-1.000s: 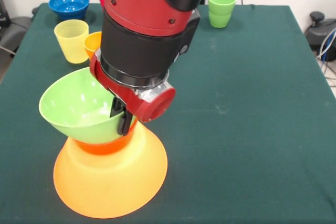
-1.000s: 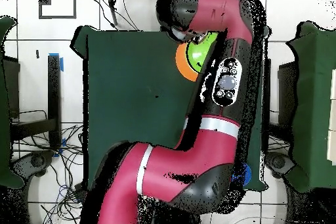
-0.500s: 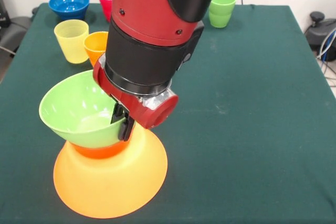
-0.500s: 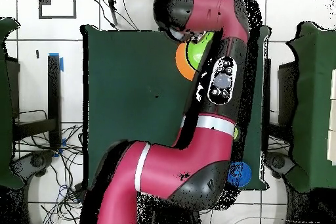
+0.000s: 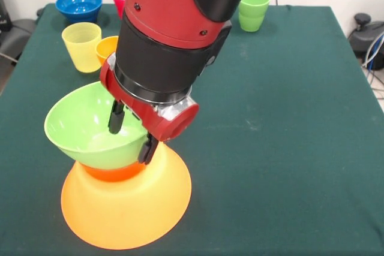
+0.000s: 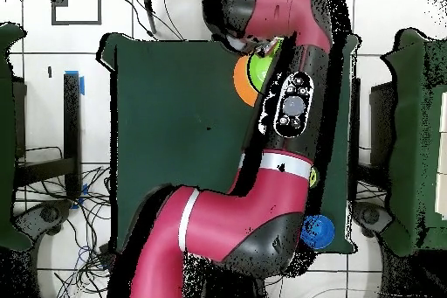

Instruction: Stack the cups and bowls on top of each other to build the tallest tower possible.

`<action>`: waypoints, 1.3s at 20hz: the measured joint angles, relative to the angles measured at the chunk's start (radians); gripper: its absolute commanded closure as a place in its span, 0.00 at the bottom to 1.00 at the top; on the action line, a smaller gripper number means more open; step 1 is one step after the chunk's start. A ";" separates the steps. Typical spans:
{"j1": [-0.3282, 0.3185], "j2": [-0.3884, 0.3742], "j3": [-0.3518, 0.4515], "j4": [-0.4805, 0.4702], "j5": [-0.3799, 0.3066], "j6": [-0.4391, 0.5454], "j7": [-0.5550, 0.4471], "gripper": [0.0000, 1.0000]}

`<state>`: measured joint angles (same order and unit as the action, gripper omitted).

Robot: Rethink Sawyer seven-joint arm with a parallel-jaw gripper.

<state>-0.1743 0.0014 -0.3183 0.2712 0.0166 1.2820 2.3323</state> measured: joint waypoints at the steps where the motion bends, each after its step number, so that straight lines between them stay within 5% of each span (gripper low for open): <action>1: 0.000 0.003 -0.003 -0.007 0.001 0.014 0.000 0.00; 10: -0.001 0.035 -0.030 -0.074 0.039 0.137 0.000 0.00; 26: 0.000 0.017 -0.031 -0.064 0.097 0.097 0.000 0.00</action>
<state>-0.1747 0.0183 -0.3489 0.2073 0.1132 1.3790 2.3323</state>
